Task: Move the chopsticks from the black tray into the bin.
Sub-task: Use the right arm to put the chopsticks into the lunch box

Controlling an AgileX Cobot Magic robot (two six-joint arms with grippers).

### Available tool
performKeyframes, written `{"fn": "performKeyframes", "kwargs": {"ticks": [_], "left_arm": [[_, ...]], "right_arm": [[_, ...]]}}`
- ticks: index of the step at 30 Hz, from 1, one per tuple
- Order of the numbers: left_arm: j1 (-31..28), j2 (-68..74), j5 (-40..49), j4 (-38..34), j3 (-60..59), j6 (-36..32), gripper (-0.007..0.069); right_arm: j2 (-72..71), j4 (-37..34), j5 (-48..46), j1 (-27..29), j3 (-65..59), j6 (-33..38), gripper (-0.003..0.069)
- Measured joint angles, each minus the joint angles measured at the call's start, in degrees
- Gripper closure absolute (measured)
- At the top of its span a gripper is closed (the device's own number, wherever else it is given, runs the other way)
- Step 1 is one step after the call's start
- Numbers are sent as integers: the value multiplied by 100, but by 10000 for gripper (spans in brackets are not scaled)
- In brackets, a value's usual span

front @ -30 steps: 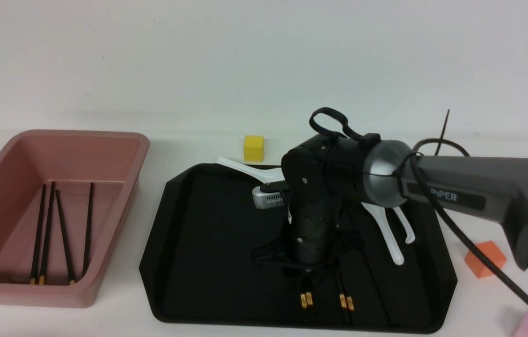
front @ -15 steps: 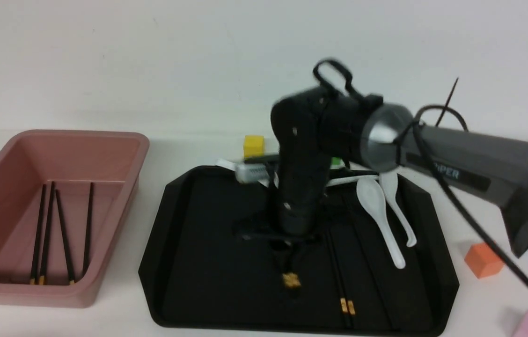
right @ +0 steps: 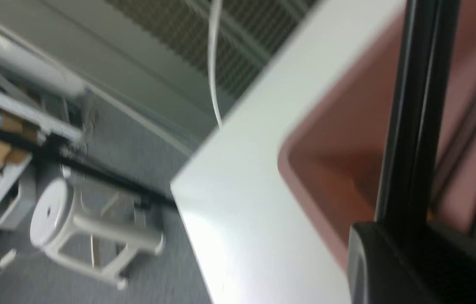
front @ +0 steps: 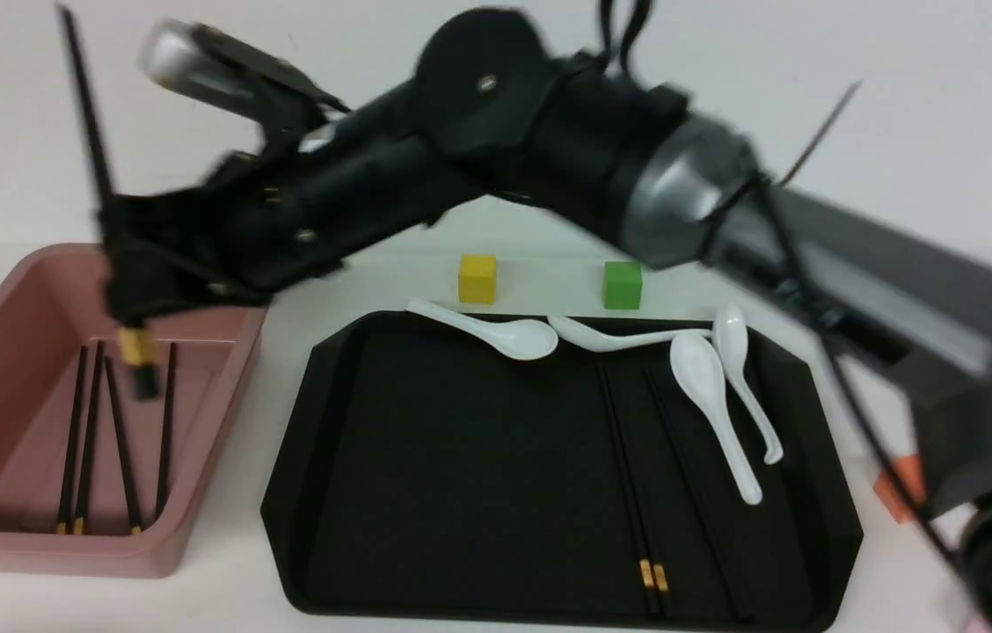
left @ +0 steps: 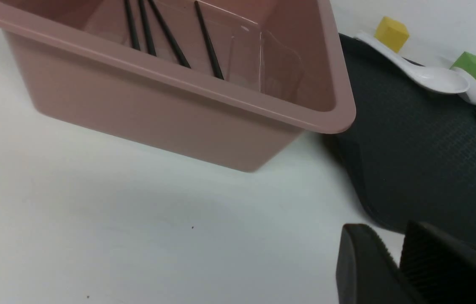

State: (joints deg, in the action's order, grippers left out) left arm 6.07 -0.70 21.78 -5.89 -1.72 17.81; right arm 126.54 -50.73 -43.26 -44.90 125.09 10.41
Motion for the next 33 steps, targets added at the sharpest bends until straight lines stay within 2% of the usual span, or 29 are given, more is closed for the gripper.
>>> {"fn": "performKeyframes", "kwargs": {"ticks": [8,15,22,29,33], "left_arm": [[0,0,0,0,0,0,459],[0,0,6,0,0,0,453],[0,0,6,0,0,0,445],[0,0,6,0,0,0,439],[0,0,10,0,0,0,438]], "right_arm": [[817,-111,1072,-260,12,222,515],[1011,166,1064,-305,8,203,437],[854,1254,11,-300,477,-569,426],[-40,3234,-2515,-255,1328,-1711,426],[-754,3987,-2843,-244,1494,-1795,459]]}}
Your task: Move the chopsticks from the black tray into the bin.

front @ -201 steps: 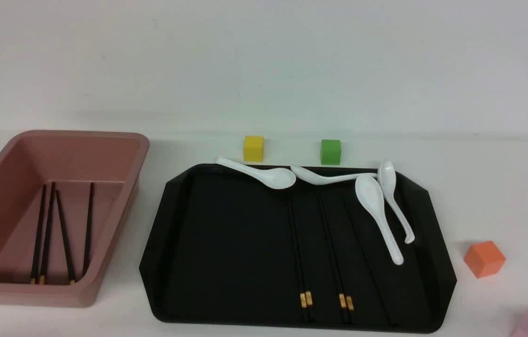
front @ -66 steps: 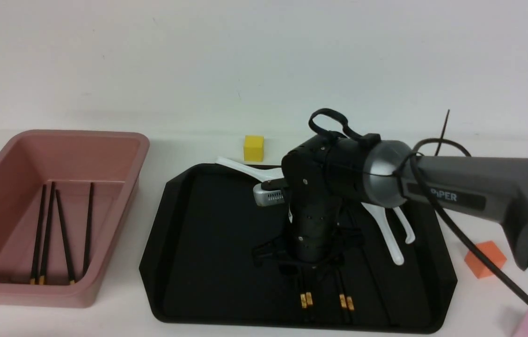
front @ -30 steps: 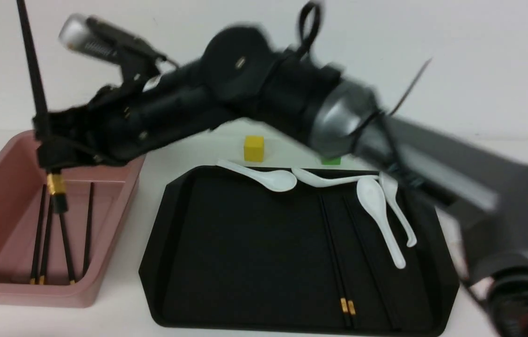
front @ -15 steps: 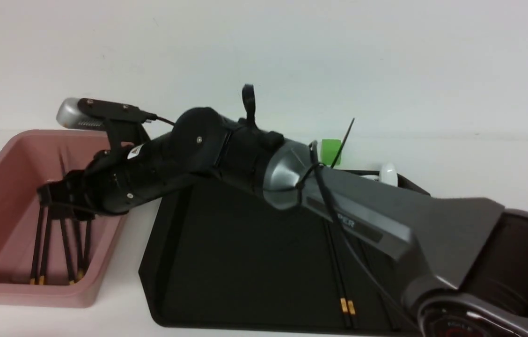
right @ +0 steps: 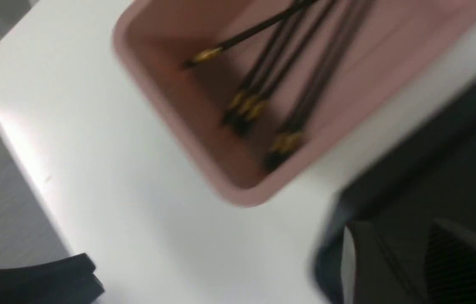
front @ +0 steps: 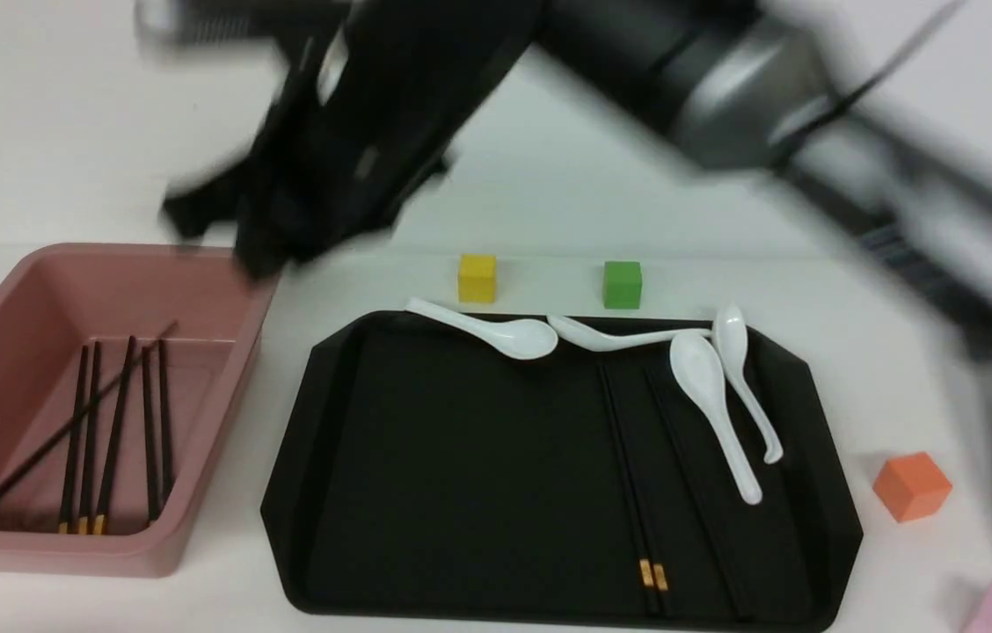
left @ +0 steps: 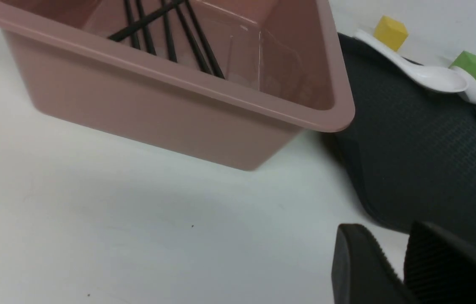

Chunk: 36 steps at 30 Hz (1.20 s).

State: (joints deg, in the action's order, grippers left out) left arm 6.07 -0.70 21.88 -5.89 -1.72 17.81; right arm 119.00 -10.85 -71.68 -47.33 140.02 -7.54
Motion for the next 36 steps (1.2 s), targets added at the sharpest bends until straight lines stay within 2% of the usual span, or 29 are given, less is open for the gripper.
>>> {"fn": "performKeyframes", "kwargs": {"ticks": [7,13,17,19,22,27,28,31,36], "left_arm": [[0,0,0,0,0,0,431],[0,0,0,0,0,0,424],[0,0,0,0,0,0,417],[0,0,0,0,0,0,414],[0,0,0,0,0,0,410],[0,0,0,0,0,0,406],[0,0,0,0,0,0,406],[0,0,0,0,0,0,404],[0,0,0,0,0,0,399]], "right_arm": [[-1767,826,-92,0,-8,106,668],[-3535,1135,-94,0,-1192,110,671],[-4989,1270,-99,0,-2787,110,671],[-6044,1440,9,0,-4207,110,671],[-7511,1779,1067,0,-6093,99,669],[-9011,2079,3769,0,-9019,-351,667],[-9037,2079,3769,0,-9099,-366,667],[-9170,2163,5033,0,-10125,-525,664],[-9170,2208,5681,0,-10627,-536,662]]}}
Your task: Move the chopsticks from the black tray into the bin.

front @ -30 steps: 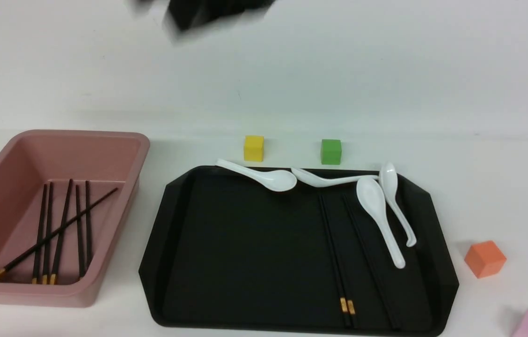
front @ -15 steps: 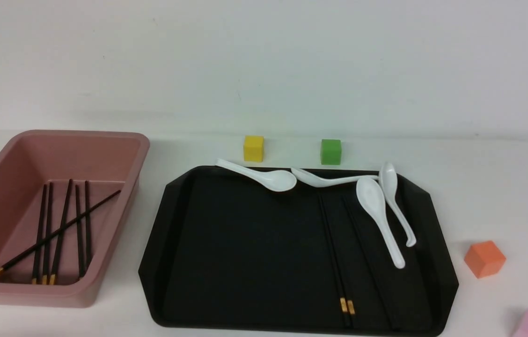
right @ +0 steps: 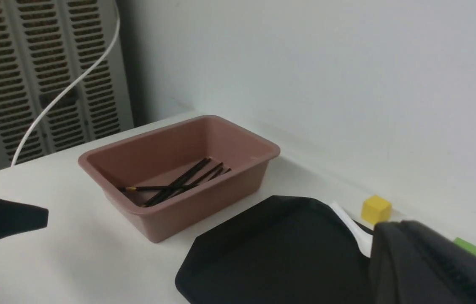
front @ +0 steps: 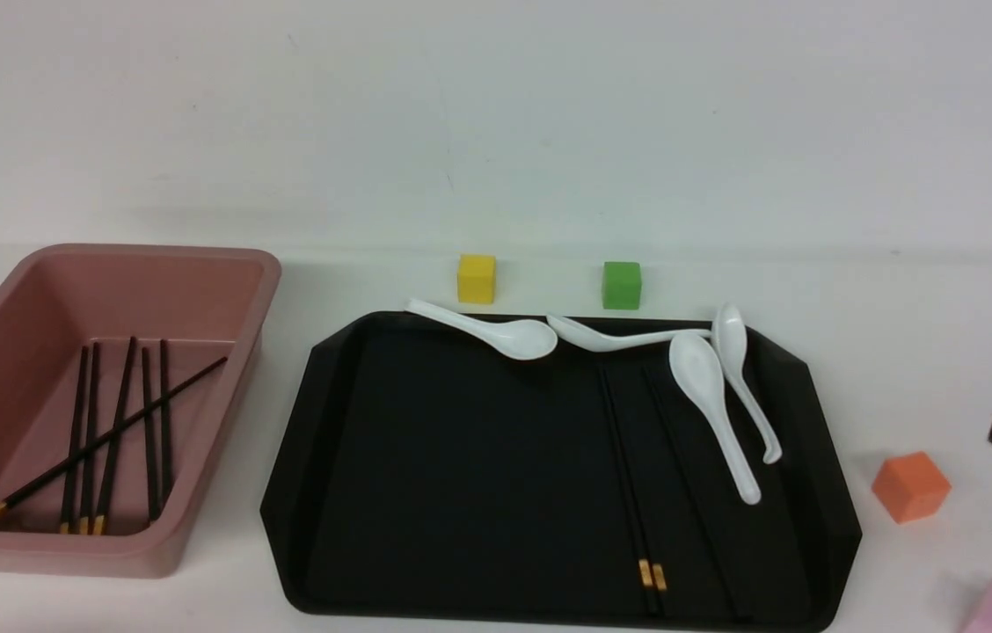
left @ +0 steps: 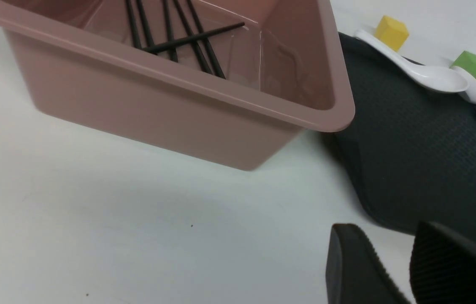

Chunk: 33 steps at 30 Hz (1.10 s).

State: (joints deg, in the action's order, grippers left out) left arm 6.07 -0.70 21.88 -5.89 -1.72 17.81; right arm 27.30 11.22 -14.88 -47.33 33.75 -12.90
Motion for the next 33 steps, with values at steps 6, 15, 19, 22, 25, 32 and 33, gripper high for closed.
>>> {"fn": "performKeyframes", "kwargs": {"ticks": [6,15,19,22,25,32,33], "left_arm": [[0,0,0,0,0,0,389],[0,0,0,5,0,0,386],[0,0,0,5,0,0,386],[0,0,0,5,0,0,386],[0,0,0,5,0,0,386],[0,0,0,5,0,0,386],[0,0,0,5,0,0,386]], "right_arm": [[-6,4,125,0,-316,-6,658],[-6,15,61,0,-381,-6,655],[-6,21,54,0,-381,-6,651],[-12,21,54,0,-387,0,648],[-65,3,48,0,-422,11,645],[-507,-52,219,639,-1304,35,638],[-608,-83,219,821,-1426,49,637]]}}
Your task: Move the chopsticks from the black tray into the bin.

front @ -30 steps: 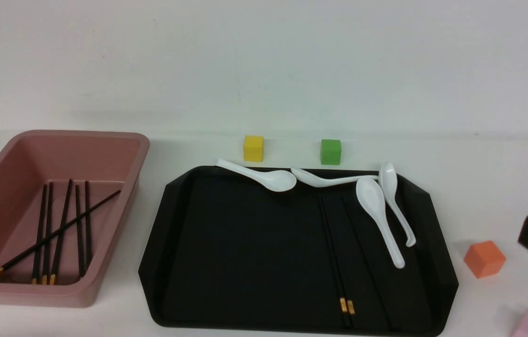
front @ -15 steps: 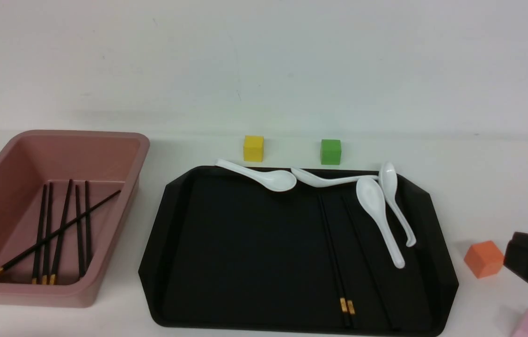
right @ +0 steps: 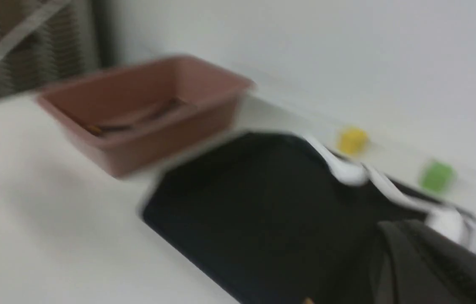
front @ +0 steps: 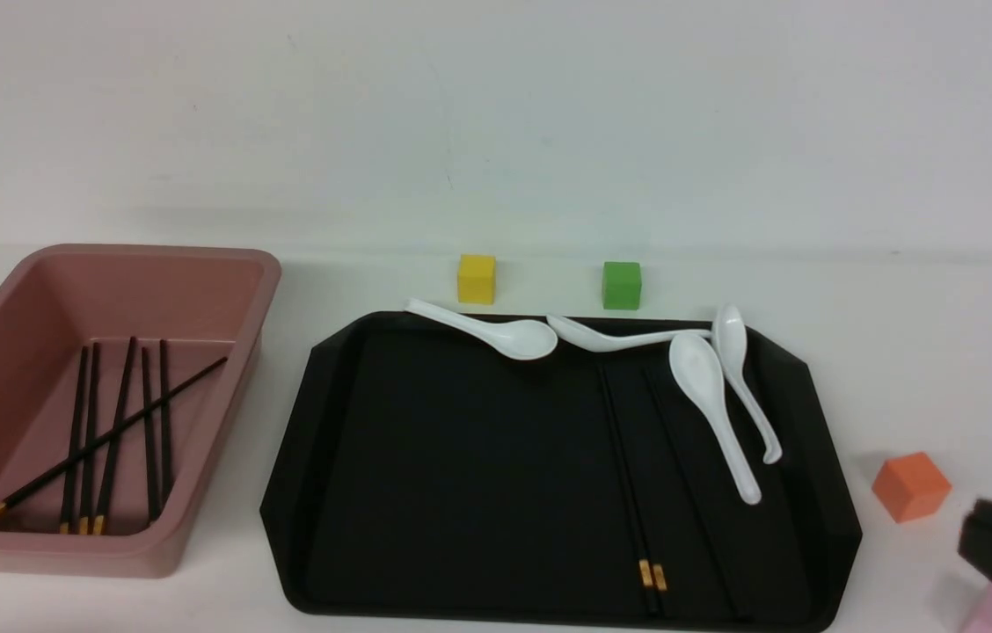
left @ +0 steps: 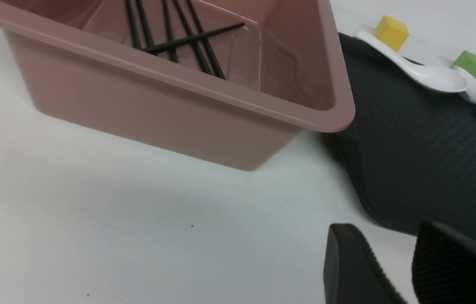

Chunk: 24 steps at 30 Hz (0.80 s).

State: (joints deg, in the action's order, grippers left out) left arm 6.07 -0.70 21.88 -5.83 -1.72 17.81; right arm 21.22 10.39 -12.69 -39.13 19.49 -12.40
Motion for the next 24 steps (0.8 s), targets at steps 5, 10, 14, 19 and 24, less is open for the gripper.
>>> {"fn": "performKeyframes", "kwargs": {"ticks": [5,10,14,19,24], "left_arm": [[0,0,0,0,0,0,386],[0,0,0,0,0,0,386],[0,0,0,0,0,0,386],[0,0,0,0,0,0,386],[0,0,0,0,0,0,386]], "right_arm": [[-843,-497,-26,1232,-1002,117,631],[-1732,-794,-38,2366,-1773,123,626],[-2147,-823,-236,3121,-2085,123,624],[-2180,-785,-790,3528,-2060,123,615],[-2180,-780,-842,3628,-2055,123,609]]}}
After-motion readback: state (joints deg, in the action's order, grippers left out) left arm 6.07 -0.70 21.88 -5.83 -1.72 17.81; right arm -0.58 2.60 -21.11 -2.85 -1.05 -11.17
